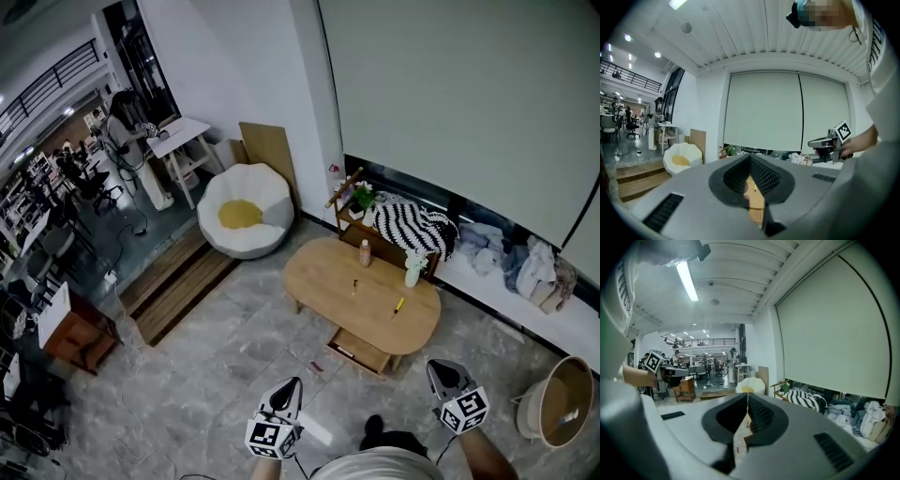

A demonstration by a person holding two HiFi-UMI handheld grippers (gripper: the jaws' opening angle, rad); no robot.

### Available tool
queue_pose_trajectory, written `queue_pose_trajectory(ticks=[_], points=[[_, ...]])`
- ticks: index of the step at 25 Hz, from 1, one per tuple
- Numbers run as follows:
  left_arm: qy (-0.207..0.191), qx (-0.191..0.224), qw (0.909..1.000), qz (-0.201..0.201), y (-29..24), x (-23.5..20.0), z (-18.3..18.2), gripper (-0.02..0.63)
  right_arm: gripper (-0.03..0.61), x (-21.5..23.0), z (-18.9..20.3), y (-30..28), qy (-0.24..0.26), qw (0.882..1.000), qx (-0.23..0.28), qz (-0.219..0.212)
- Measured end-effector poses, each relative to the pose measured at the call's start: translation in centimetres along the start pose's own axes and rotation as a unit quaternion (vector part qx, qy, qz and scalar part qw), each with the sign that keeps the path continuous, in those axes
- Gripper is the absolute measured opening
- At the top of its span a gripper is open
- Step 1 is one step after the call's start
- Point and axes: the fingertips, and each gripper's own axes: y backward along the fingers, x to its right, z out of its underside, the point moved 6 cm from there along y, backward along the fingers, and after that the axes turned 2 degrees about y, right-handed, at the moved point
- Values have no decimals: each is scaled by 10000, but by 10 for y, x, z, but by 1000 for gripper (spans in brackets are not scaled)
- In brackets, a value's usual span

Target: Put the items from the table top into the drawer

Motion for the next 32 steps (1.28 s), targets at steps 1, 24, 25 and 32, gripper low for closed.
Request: queue_pose_trajectory(ticks=[1, 24, 25, 32], points=[[2, -29, 10000, -23, -8, 0, -1, 20, 21, 7, 0, -6, -7, 10000, -5, -32], [111, -251, 9996, 118, -150, -25, -14, 20, 20, 100, 13, -94, -199, 9993, -315, 3], [88, -295, 9994, 143, -158, -31, -14, 20, 20, 102, 13, -100, -215, 9992, -338, 45], [152, -393, 9979, 492, -222, -81, -13, 20, 20, 112, 12, -150, -252, 9978, -517, 316]])
